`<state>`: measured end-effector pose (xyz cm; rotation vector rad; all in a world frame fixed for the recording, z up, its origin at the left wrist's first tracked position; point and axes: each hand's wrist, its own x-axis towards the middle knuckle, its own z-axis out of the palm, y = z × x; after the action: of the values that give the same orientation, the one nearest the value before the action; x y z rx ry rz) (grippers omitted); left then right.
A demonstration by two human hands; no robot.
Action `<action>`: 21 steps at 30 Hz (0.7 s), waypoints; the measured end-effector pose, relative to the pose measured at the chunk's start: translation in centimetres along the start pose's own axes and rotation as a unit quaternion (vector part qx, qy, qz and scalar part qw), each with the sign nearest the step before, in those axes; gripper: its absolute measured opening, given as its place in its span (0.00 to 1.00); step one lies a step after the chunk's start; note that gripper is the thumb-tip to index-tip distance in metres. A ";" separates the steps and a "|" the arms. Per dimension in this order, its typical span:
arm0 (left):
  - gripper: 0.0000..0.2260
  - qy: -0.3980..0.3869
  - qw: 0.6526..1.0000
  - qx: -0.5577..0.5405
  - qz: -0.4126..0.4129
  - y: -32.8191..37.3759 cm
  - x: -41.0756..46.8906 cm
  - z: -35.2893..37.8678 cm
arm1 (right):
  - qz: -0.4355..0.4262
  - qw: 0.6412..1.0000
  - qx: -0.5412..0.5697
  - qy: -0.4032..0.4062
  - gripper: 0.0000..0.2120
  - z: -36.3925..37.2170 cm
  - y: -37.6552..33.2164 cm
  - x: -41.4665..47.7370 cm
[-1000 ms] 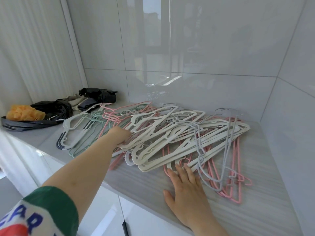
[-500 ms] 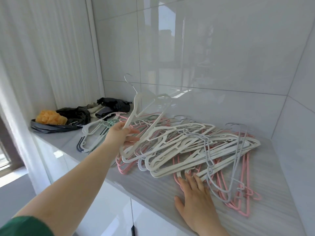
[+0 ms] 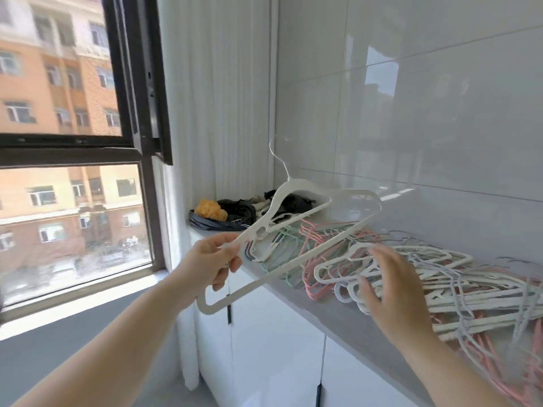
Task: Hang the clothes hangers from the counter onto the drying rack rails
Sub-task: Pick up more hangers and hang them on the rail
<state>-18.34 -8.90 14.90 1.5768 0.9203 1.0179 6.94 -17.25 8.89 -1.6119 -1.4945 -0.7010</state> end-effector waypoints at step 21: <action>0.09 0.397 0.888 0.187 -0.135 3.5 -50.8 -32.3 | -0.323 0.851 0.365 -0.198 0.11 -1.0 -53.4 -5.1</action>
<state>-66.20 -45.56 14.39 1.2519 1.9382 1.3600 -46.05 -22.38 15.26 -0.6648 -2.2856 -0.0625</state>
